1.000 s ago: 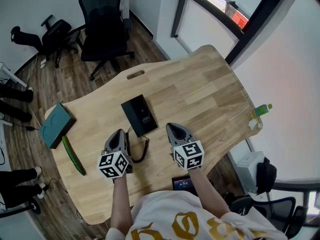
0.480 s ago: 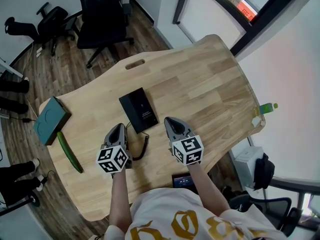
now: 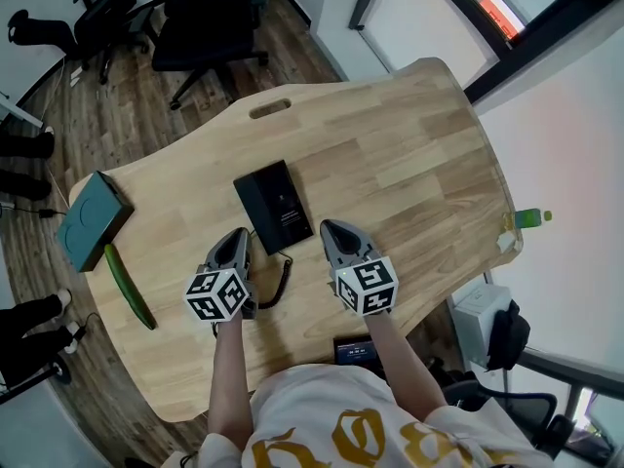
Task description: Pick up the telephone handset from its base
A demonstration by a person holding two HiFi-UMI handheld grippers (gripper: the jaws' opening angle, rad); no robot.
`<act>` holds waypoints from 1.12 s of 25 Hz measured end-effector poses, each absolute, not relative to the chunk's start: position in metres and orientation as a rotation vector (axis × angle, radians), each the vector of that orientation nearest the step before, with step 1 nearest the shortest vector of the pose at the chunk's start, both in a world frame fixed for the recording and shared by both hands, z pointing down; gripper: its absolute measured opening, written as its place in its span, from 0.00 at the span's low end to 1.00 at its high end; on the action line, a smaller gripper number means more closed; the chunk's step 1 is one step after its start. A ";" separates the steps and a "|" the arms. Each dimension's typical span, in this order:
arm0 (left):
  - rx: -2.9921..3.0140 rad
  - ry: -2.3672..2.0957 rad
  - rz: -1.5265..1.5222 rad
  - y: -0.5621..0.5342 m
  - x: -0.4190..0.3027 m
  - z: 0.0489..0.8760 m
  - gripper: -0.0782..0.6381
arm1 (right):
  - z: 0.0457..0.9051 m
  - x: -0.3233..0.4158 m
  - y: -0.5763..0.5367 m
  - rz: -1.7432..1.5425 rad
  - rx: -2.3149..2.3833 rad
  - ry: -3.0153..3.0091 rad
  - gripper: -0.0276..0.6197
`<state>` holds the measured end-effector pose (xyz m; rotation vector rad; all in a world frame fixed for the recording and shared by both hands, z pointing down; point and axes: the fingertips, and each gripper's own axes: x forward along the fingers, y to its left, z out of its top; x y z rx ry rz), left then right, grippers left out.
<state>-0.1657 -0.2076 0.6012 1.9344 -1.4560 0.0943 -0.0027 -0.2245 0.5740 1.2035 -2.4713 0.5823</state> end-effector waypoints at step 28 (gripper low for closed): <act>1.916 -1.224 0.088 -0.241 -0.137 0.631 0.32 | 0.616 -0.005 -0.238 0.690 1.122 -2.434 0.05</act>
